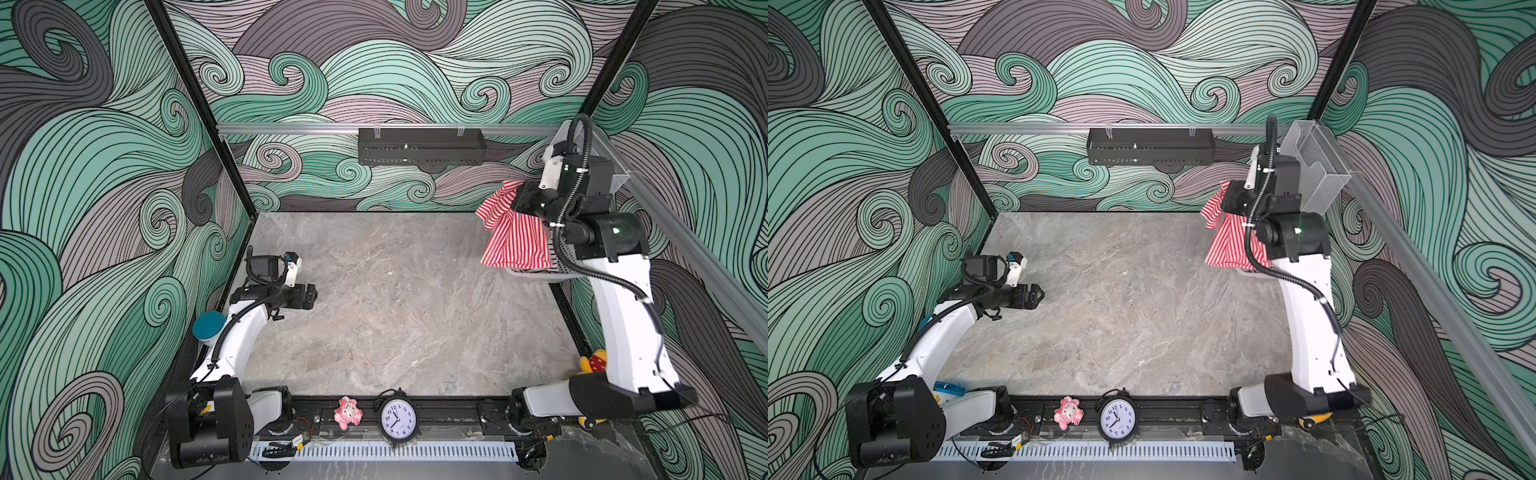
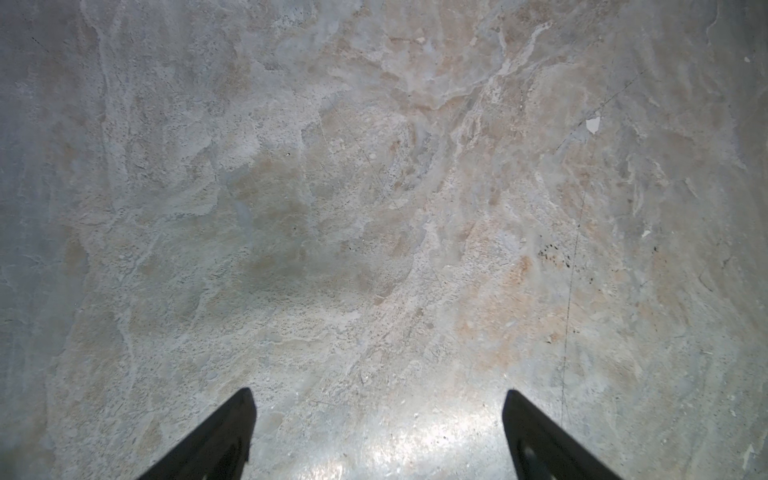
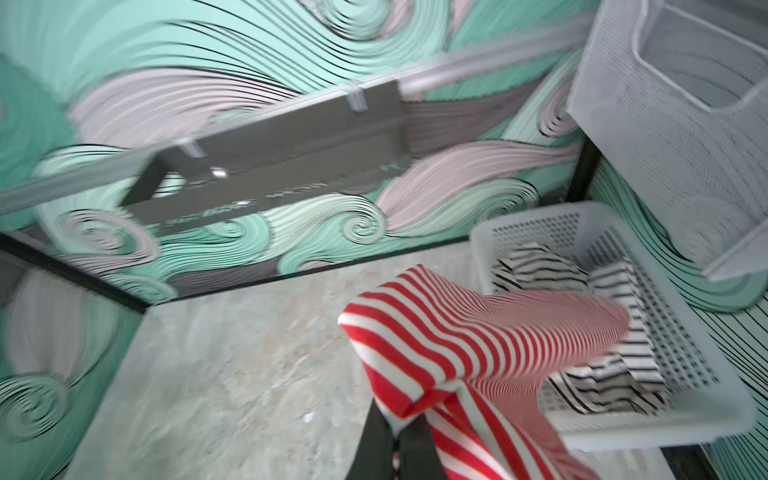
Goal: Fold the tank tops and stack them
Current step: 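Grasp the red striped tank top with the right gripper and lift it out, then lower the tank top onto the table center with the right gripper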
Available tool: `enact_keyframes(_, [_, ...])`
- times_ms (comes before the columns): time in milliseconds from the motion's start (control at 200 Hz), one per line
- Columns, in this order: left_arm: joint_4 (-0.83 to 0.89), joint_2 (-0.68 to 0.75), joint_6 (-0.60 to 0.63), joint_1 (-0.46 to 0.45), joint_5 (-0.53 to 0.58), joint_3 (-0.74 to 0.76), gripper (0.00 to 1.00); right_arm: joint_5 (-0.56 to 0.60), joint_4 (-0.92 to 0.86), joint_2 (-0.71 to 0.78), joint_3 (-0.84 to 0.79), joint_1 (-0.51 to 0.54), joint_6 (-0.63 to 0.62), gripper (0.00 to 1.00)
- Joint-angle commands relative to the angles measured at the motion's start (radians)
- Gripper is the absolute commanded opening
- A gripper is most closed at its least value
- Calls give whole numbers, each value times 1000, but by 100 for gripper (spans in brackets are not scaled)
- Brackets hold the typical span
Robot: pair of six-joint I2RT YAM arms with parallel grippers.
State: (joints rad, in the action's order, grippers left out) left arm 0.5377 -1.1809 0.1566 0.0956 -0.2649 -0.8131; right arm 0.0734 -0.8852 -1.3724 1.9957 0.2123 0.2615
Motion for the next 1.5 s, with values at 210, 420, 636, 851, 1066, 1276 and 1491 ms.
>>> enact_keyframes(210, [0,9,-12,3,20,-6,95,-162,62,14,22,173,13,0])
enact_keyframes(420, [-2,17,-12,2,29,-2,95,-242,92,-148,53,239,43,0])
enact_keyframes(636, [2,12,-15,3,36,-7,95,-210,37,-475,383,305,6,0])
enact_keyframes(851, [-6,20,-11,3,52,5,95,-293,-145,-786,830,352,22,0])
enact_keyframes(1066, [-18,-5,-14,3,85,5,95,-397,-53,-874,430,384,84,0])
enact_keyframes(1276, [-20,-59,-12,2,81,-14,95,-481,-69,-1081,472,496,54,0])
enact_keyframes(1491, [-4,-127,0,2,49,-37,96,-504,-90,-1265,637,533,102,0])
